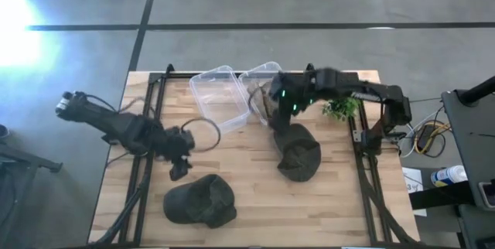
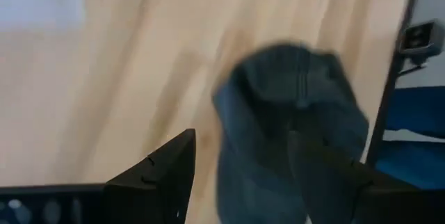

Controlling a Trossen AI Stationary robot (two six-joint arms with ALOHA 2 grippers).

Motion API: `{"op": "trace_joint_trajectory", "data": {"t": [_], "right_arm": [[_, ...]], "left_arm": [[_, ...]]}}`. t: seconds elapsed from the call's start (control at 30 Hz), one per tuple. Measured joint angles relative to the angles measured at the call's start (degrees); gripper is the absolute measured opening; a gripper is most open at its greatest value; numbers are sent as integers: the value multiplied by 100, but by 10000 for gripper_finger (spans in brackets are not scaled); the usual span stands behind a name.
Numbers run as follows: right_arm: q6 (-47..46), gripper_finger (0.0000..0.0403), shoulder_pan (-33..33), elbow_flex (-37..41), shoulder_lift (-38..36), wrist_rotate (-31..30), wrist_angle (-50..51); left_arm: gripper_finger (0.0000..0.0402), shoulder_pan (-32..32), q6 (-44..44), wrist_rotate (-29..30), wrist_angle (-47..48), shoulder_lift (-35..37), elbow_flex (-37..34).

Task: Pick & Place hat
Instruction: Put the bottom black cap into the left transparent bin

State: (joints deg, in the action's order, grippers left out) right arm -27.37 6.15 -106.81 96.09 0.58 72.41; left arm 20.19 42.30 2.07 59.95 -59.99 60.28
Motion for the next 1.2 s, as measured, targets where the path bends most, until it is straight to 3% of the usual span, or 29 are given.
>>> {"op": "trace_joint_trajectory", "data": {"t": [0.23,0.4,0.53,0.67,0.8,0.9,1.03,1.2], "right_arm": [[-594,180,-755,618,308,892,-1165],[-720,180,-952,980,634,1069,-2135],[-738,180,-1053,1078,817,1152,-2404],[-795,180,-1176,1096,1034,1154,-2685],[-867,180,-1300,1096,1358,1388,-3136],[-873,180,-1409,1092,1679,1611,-3576],[-873,180,-1540,988,2109,1661,-3941],[-1029,180,-1661,690,2658,1773,-4072]], "left_arm": [[220,1060,3026,-39,-240,-6,-1192],[220,1652,4301,-149,-1225,-6,-1926],[220,2057,4965,-87,-2541,-8,-2409],[220,2181,5358,282,-3850,-62,-2862],[220,2099,5552,1376,-4387,-256,-3180],[220,1939,5582,1788,-4613,-450,-3317],[220,1627,5320,2147,-5175,-700,-3433],[220,1231,4370,2395,-6637,-984,-3450]]}}
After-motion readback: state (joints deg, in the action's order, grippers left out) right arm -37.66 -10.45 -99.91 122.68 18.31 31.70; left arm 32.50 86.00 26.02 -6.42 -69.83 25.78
